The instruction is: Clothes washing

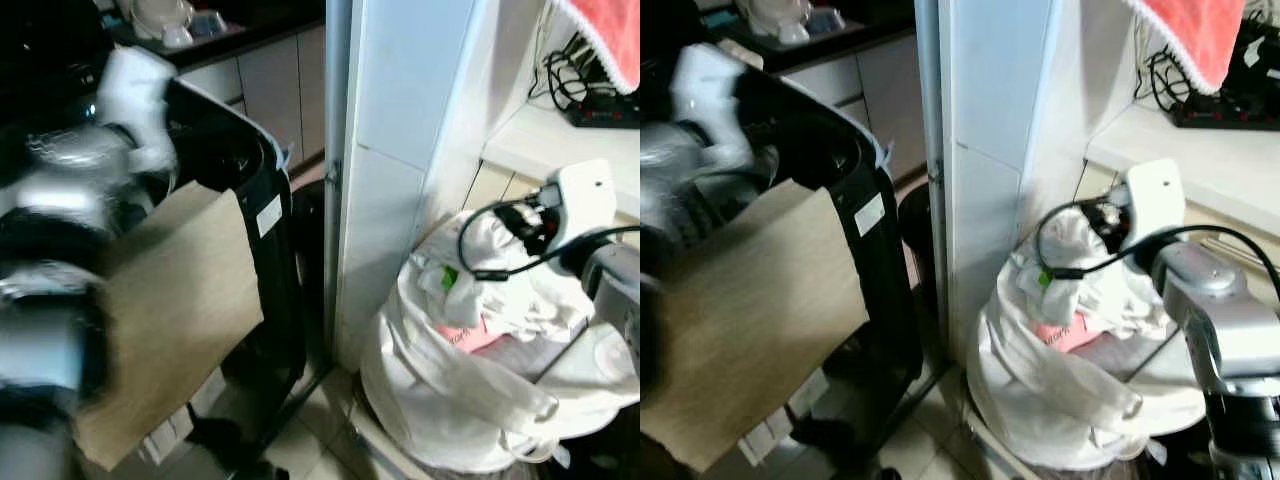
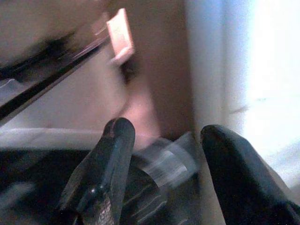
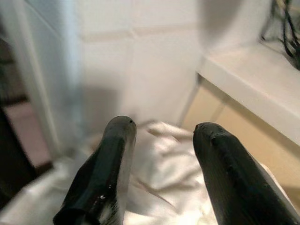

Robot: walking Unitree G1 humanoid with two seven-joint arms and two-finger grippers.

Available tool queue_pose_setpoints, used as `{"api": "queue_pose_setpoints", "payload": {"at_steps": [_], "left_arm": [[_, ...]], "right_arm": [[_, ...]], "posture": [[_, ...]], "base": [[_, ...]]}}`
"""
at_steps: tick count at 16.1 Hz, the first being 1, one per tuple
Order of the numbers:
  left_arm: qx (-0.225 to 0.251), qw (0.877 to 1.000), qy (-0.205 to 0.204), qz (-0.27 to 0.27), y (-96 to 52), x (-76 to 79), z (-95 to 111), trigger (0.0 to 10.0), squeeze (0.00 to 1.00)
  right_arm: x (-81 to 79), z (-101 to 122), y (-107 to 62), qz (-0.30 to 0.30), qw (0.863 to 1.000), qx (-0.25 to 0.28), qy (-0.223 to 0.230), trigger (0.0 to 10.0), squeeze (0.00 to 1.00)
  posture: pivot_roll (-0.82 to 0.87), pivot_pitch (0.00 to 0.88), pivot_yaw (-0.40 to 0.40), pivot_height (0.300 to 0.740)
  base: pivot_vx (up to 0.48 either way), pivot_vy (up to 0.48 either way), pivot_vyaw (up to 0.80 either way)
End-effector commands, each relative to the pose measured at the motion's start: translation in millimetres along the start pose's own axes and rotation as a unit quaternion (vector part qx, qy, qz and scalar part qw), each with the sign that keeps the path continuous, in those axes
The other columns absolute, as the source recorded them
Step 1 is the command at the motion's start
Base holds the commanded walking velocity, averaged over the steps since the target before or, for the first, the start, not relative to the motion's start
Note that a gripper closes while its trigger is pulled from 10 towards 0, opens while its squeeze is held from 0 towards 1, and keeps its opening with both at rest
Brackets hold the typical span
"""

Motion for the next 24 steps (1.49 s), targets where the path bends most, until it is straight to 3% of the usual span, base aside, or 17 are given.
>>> {"api": "queue_pose_setpoints", "payload": {"at_steps": [1,2,5,6,9,10,11,13,14,15,24], "left_arm": [[0.057,0.993,-0.021,-0.101,3.8,46.9,19,10.0,0.00],[0.057,0.987,-0.029,-0.148,3.6,73.1,16,10.0,0.00],[0.031,0.971,-0.029,-0.237,-2.6,121.1,-2,10.0,0.00],[0.026,0.964,-0.028,-0.264,-6.7,147.4,-12,10.0,0.00],[-0.006,0.963,-0.012,-0.269,-14.5,166.1,-31,10.0,0.00],[-0.024,0.962,-0.012,-0.273,-20.6,172.3,-40,10.0,0.00],[-0.027,0.961,-0.014,-0.273,-22.3,173.3,-42,10.0,0.00],[-0.035,0.963,-0.019,-0.266,-26.5,176.3,-47,10.0,0.00],[-0.039,0.964,-0.024,-0.261,-28.3,178.7,-51,10.0,0.00],[-0.039,0.965,-0.025,-0.257,-29.0,179.8,-52,10.0,0.00],[-0.043,0.972,-0.041,-0.228,-31.1,183.0,-56,10.0,0.00]], "right_arm": [[6.1,-11,7.2,-0.009,0.999,-0.024,-0.030,10.0,1.00],[8.2,-18,11.4,-0.012,0.998,-0.038,-0.040,10.0,1.00],[16.2,-38,21.0,-0.026,0.997,-0.069,-0.028,10.0,1.00],[27.9,-51,28.2,-0.053,0.995,-0.082,-0.017,10.0,1.00],[31.3,-72,35.9,-0.058,0.992,-0.111,-0.004,10.0,1.00],[24.2,-89,38.6,-0.038,0.989,-0.143,0.004,10.0,0.45],[21.3,-95,39.3,-0.029,0.988,-0.152,0.008,10.0,0.00],[17.2,-110,41.4,-0.015,0.984,-0.178,0.011,10.0,0.00],[17.0,-114,42.5,-0.013,0.983,-0.182,0.017,3.4,0.00],[16.1,-114,43.2,-0.009,0.983,-0.180,0.019,0.0,0.00],[12.3,-116,47.3,0.017,0.986,-0.166,0.028,0.0,0.00]], "posture": [[-0.14,0.000,0.089,0.740],[-0.14,0.000,0.089,0.740],[-0.14,0.000,0.084,0.740],[-0.14,0.000,0.084,0.740],[-0.14,0.000,0.085,0.740],[-0.14,0.000,0.085,0.740],[-0.14,0.000,0.085,0.740],[-0.14,0.000,0.085,0.740],[-0.14,0.000,0.085,0.740],[-0.14,0.000,0.085,0.740],[-0.12,0.000,0.070,0.740]], "base": [[0.000,0.000,0.00],[0.000,0.000,0.00],[0.000,0.000,0.00],[0.000,0.000,0.00],[0.000,0.000,0.00],[0.000,0.000,0.00],[0.000,0.000,0.00],[0.000,0.000,0.00],[0.000,0.000,0.00],[0.000,0.000,0.00],[0.000,0.000,0.00]]}}
Point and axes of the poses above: a point about 5 cm out from each wrist's last joint towards the gripper, its own y axis pointing out of the wrist towards the gripper, its own z axis along the axis of the wrist's last joint, x = y × z, the point moved 6 cm from there along y, pointing out of the wrist towards the gripper, and after that the axes turned 3 degrees about -y, right-handed, at the moved point
